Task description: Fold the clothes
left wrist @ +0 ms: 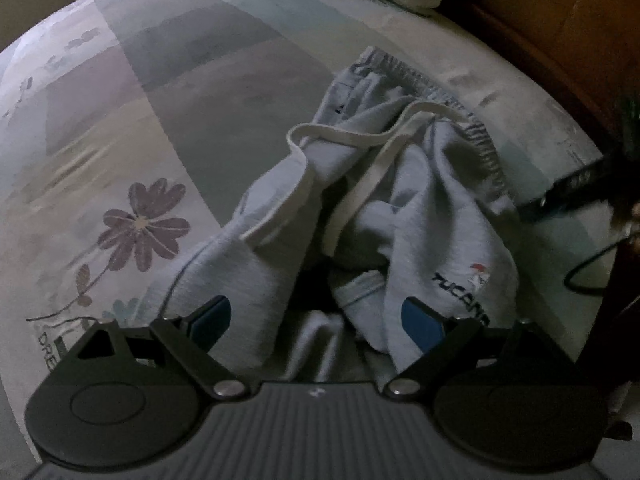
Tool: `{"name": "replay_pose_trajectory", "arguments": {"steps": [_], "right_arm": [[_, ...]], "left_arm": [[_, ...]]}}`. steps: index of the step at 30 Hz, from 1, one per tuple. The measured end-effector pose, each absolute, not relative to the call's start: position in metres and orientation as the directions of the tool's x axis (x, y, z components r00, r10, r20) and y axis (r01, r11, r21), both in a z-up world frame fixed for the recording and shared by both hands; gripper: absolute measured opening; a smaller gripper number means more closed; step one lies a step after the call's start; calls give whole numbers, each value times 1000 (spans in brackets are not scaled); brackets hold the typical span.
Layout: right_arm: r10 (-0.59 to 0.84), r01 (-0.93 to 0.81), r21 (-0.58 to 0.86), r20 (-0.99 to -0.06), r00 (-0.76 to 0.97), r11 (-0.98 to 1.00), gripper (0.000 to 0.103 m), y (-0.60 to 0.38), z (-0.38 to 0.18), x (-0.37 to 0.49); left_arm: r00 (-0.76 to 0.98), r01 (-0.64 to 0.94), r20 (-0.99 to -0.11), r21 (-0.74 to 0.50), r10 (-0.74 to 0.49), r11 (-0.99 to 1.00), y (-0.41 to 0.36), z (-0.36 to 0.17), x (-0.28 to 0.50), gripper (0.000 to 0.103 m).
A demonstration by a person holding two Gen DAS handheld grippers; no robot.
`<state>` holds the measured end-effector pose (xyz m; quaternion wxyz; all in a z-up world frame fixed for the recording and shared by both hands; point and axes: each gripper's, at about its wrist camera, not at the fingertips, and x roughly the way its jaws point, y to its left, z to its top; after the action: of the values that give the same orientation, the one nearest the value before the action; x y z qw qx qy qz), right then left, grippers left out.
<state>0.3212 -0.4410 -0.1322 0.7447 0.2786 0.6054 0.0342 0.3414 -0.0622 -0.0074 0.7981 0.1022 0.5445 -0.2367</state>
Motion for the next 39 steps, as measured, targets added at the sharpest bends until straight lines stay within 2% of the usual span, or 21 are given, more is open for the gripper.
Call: {"name": "replay_pose_trajectory", "arguments": {"steps": [12,16,17,18,19,21,32,39], "right_arm": [[485,491,611,-791,373,621,41,-409,-163,293],[453,494,601,-799,395,629,41,-392,-167,295],[442,488,597,-801,404,637,39,-390,-165,294],[432,481,593,-803,411,646,29,-388,-163,292],[418,469,582,-810,412,665,20,-387,-161,289],[395,455,560,-822,411,692,15,-388,-157,282],[172,442,307,-932,319,843,8,-436,-100,230],[32,451,116,-981,191,885,8,-454,-90,242]], "left_arm": [[280,544,-925,-68,-257,836,-80,-8,341,92],[274,548,-927,-69,-257,834,-82,-12,340,92],[273,549,-927,-69,-257,833,-81,-12,340,92],[273,549,-927,-69,-257,833,-81,-12,339,92],[272,550,-927,-69,-257,832,-80,-12,338,92],[272,551,-927,-68,-256,832,-78,-13,337,92],[266,557,-929,-69,-257,827,-68,-11,331,92],[264,554,-928,-77,-263,829,-62,-12,329,92]]}}
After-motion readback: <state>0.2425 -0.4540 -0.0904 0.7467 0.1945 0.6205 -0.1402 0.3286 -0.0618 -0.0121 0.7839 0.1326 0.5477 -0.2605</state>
